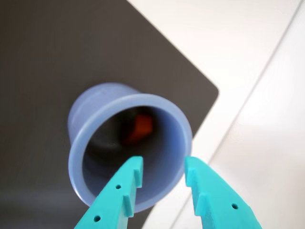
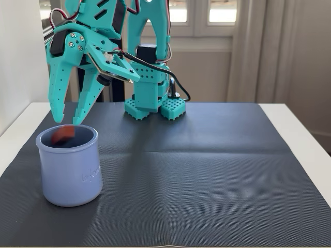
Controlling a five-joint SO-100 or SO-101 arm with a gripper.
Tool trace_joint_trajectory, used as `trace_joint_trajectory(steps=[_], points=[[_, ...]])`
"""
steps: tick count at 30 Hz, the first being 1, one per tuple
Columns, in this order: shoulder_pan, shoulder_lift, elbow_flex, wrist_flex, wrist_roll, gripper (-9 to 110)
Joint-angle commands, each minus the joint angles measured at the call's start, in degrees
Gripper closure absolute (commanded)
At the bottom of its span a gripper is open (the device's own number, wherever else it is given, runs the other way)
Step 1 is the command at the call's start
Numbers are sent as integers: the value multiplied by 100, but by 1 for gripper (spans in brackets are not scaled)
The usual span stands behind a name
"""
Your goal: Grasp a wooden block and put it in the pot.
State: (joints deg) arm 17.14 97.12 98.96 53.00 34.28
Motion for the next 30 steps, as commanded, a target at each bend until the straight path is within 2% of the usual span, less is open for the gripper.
trace_joint_trajectory(steps=[1,4,9,13,22,30], points=[[26,35,-325,-26,-35,91],[18,35,-316,-26,26,102],[-123,290,-246,44,-431,102],[-211,1415,211,413,-1055,102],[-1020,4641,2804,439,-3322,102],[-1529,7040,5212,439,-3533,102]])
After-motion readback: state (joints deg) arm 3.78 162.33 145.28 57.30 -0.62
